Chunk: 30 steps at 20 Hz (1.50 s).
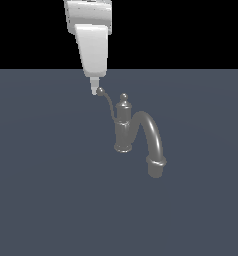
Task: Turn on the faucet by rotating a designated handle.
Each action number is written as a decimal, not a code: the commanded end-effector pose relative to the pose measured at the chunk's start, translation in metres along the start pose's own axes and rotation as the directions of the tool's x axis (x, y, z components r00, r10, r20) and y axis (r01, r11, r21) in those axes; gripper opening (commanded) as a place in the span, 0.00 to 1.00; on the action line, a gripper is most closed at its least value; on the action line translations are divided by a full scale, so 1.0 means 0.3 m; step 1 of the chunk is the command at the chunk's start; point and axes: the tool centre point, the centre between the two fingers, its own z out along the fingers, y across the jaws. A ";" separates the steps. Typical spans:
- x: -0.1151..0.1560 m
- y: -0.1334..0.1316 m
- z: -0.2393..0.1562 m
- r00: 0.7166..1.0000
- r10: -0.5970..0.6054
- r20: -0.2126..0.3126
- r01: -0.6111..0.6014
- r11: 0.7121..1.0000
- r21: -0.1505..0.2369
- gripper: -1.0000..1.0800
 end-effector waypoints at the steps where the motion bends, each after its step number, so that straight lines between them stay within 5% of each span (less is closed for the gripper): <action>1: 0.054 0.039 0.004 1.000 0.016 0.000 -0.016 1.000 -0.007 0.00; 13: 0.123 0.130 -0.001 1.000 0.000 -0.001 0.000 1.000 -0.005 0.00; 30: 0.443 0.140 0.005 1.000 0.012 0.000 -0.012 1.000 -0.011 0.00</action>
